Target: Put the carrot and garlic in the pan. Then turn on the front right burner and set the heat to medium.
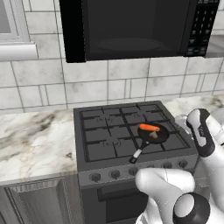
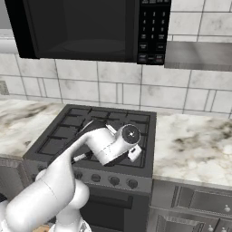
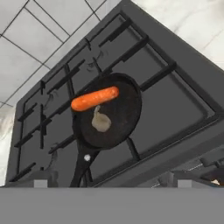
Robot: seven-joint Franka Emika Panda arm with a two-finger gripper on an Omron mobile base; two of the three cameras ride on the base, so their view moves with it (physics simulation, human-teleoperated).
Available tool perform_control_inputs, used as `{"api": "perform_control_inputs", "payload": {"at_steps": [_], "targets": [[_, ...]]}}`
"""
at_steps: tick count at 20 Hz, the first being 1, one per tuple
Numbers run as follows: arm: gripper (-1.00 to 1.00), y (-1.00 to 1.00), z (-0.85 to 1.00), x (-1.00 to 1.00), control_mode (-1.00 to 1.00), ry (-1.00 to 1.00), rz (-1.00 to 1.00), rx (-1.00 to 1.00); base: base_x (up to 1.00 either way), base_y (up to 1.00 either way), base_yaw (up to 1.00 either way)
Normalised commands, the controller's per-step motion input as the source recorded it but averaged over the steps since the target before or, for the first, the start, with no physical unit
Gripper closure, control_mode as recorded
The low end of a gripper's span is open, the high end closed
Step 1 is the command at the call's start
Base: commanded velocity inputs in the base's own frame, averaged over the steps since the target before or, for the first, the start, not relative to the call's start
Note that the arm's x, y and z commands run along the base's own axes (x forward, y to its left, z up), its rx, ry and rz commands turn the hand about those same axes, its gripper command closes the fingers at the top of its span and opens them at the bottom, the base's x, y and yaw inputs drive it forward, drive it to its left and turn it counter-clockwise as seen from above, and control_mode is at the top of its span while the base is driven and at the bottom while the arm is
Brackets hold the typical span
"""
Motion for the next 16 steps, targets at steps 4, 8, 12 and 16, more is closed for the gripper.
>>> {"api": "perform_control_inputs", "payload": {"at_steps": [4,8,12,16], "targets": [[-1.00,-0.30,0.00,-0.44,-1.00,-0.22,0.00,0.00,0.00,0.00,0.00],[-1.00,-0.20,0.00,-0.34,-1.00,-0.22,0.03,0.00,0.00,0.00,0.00],[-1.00,-0.06,0.00,-0.21,-1.00,-0.17,0.04,-0.02,0.00,0.00,0.00],[-1.00,-0.07,0.00,-0.17,-1.00,-0.16,0.06,-0.05,0.00,0.00,0.00]]}}
